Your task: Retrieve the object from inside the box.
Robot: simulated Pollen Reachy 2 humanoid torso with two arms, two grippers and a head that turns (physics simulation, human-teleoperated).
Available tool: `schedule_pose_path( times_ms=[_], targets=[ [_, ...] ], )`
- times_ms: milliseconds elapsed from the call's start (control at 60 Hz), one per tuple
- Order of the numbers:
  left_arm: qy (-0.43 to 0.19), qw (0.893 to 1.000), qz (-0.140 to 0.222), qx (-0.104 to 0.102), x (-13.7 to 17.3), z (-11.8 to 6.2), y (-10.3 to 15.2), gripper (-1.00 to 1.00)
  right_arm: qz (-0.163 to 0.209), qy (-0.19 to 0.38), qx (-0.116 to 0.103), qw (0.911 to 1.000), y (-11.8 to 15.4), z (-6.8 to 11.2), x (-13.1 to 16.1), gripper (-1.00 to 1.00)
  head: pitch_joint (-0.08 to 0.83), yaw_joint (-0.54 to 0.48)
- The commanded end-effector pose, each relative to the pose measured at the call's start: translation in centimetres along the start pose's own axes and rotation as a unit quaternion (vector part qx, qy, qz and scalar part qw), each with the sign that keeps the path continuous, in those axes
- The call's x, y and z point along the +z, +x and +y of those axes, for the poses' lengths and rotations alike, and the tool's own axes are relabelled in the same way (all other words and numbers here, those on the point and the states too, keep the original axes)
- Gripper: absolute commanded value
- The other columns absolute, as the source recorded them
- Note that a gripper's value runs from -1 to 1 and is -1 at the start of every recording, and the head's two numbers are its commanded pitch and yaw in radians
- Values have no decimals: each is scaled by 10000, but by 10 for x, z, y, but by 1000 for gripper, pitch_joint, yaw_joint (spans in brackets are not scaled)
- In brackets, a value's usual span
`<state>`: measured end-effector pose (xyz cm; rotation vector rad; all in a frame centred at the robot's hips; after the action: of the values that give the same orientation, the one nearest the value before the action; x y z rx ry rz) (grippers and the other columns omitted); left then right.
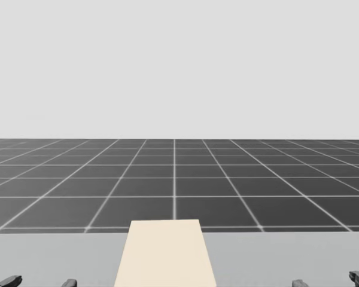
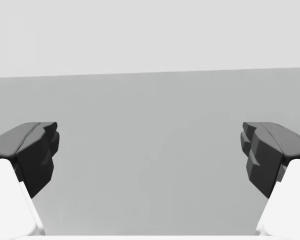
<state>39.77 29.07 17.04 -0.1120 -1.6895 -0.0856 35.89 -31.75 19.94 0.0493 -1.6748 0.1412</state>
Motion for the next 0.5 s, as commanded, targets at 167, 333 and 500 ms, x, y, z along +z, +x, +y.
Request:
schedule_pose_path(
  times_ms=[167, 333, 500],
  targets=[
    [-368, 9981, 482, -47, -2, -2, -7, -1000, 219, 573, -47, 9981, -5, 3, 1, -1000, -7, -18],
    [-1783, 9796, 885, -270, 9, -20, -13, -1000, 137, 1423, -184, 9896, -9, 15, 3, -1000, -5, -19],
    [-2876, 9505, 863, -802, 24, -40, -18, -1000, -68, 2181, 55, 9759, -9, 25, 10, -1000, -8, -19]
  ],
)
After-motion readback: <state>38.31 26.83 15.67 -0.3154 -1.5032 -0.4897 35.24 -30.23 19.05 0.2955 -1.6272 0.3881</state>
